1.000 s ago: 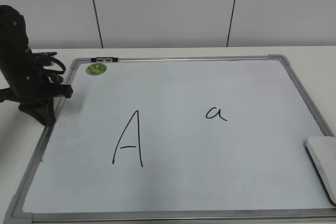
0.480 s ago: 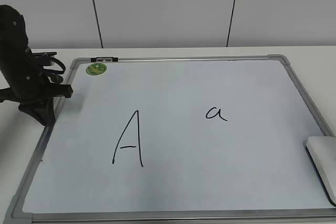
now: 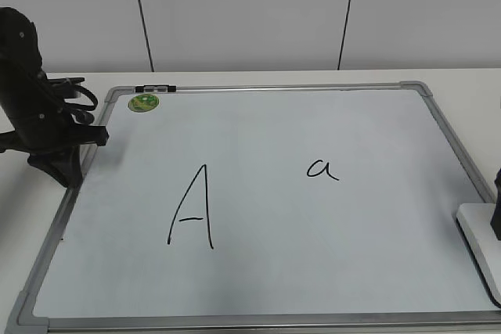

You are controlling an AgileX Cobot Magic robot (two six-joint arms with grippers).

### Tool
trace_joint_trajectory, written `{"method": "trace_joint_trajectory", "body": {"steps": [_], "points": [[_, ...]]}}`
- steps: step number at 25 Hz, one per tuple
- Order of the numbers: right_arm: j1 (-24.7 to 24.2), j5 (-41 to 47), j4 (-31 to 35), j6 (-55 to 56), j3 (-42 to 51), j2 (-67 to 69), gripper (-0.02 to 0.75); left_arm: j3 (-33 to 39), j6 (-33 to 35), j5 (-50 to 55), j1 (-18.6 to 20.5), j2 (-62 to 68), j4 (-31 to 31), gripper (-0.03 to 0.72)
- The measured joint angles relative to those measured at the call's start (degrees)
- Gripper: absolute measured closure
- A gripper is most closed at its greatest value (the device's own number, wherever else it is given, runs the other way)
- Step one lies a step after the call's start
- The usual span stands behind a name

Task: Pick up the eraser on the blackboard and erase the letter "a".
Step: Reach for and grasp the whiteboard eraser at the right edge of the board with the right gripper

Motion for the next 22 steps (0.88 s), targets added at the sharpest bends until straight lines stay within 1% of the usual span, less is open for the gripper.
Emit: {"method": "trace_joint_trajectory", "body": {"steps": [6,16,22], "points": [[0.0,-5.0,-0.7,2.8,-0.3,6.2,0.065,0.0,0.0,0.0,0.0,0.0,0.0,0.662],[0.0,-8.4,-1.0,6.5,-0.4,14.2,0.065,0.0,0.0,0.0,0.0,0.0,0.0,0.662],[-2.5,-9.6,-1.4,7.4,-0.5,16.4,0.065,0.0,0.0,0.0,0.0,0.0,-0.1,0.662]]}}
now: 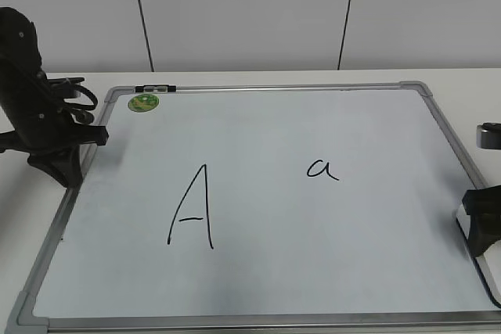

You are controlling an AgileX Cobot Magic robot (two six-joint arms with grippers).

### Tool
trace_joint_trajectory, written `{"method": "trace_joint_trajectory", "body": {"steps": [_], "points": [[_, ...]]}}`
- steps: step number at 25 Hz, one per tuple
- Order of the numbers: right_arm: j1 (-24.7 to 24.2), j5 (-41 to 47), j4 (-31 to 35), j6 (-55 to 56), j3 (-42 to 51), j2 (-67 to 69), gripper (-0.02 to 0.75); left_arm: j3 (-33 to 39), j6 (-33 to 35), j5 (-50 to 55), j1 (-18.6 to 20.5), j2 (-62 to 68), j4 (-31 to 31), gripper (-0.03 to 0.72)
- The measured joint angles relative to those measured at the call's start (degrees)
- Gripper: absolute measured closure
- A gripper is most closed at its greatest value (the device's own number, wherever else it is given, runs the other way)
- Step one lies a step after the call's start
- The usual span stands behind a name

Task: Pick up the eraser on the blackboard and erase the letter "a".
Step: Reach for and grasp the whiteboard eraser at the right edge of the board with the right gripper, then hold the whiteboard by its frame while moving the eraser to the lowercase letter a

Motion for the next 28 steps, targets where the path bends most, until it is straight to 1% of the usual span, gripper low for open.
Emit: {"method": "trace_joint_trajectory", "body": {"steps": [9,16,22,28], "points": [[-0.1,-1.5,0.7,0.0,0.0,0.7,0.080,0.0,0.0,0.0,0.0,0.0,-0.3,0.662],[-0.1,-2.4,1.3,-0.8,0.0,0.7,0.152,0.0,0.0,0.0,0.0,0.0,-0.5,0.662],[-0.1,-2.5,1.6,-1.4,0.0,0.7,0.158,0.0,0.0,0.0,0.0,0.0,-0.6,0.662],[-0.3,-2.8,3.4,-4.3,0.0,3.2,0.160,0.0,0.0,0.0,0.0,0.0,-0.6,0.662]]}}
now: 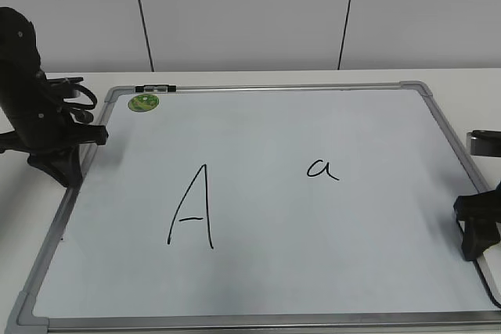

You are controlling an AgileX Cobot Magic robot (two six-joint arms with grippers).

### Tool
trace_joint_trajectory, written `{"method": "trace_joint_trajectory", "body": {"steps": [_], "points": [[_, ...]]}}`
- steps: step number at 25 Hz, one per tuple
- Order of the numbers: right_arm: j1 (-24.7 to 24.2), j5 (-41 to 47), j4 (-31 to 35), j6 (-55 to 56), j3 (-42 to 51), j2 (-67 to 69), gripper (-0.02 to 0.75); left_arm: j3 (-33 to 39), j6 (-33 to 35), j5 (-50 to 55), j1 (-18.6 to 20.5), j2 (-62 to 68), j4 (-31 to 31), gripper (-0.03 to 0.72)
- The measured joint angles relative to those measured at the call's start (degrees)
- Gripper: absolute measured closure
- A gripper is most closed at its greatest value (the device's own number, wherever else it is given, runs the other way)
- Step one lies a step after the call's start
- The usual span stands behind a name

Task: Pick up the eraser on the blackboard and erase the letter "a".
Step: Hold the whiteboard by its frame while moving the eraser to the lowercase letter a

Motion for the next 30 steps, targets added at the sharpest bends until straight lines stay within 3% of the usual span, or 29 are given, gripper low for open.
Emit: {"method": "trace_joint_trajectory", "body": {"steps": [25,30], "points": [[0.0,0.0,0.1,-0.9,-0.2,0.3,0.209,0.0,0.0,0.0,0.0,0.0,-0.1,0.662],[0.0,7.4,1.2,-0.9,-4.9,0.9,0.210,0.0,0.0,0.0,0.0,0.0,-0.2,0.661]]}}
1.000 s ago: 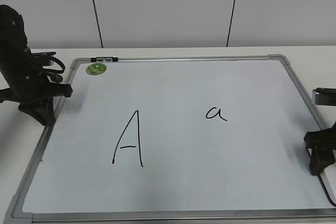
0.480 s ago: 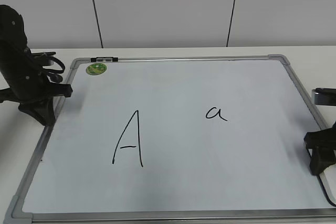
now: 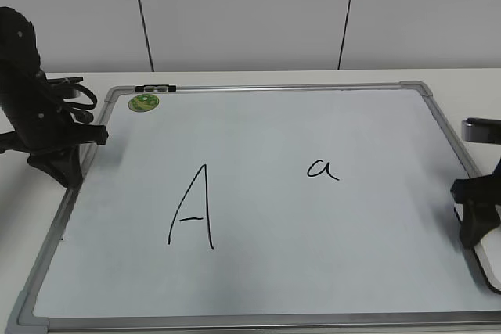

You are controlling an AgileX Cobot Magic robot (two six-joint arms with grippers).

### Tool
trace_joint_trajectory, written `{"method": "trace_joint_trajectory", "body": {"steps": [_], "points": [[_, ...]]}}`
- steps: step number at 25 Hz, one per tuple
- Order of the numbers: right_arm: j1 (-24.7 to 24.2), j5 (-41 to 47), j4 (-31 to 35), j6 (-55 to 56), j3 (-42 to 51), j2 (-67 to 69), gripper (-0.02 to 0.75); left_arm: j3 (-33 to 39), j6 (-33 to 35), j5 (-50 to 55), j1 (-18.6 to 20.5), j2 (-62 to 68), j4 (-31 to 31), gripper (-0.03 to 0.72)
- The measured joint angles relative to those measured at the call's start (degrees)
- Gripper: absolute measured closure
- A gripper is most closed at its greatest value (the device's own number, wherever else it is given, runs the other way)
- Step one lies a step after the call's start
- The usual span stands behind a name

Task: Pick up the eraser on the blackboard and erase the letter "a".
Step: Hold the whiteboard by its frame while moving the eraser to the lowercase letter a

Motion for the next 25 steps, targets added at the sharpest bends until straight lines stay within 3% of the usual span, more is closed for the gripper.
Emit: {"method": "trace_joint_trajectory", "body": {"steps": [12,25], "points": [[5.8,14.8,1.0,-0.2,-17.4,5.3,0.210,0.0,0.0,0.0,0.0,0.0,-0.2,0.660],[14.3,16.1,0.9,-0.2,-38.7,20.3,0.211,0.0,0.0,0.0,0.0,0.0,-0.2,0.660]]}}
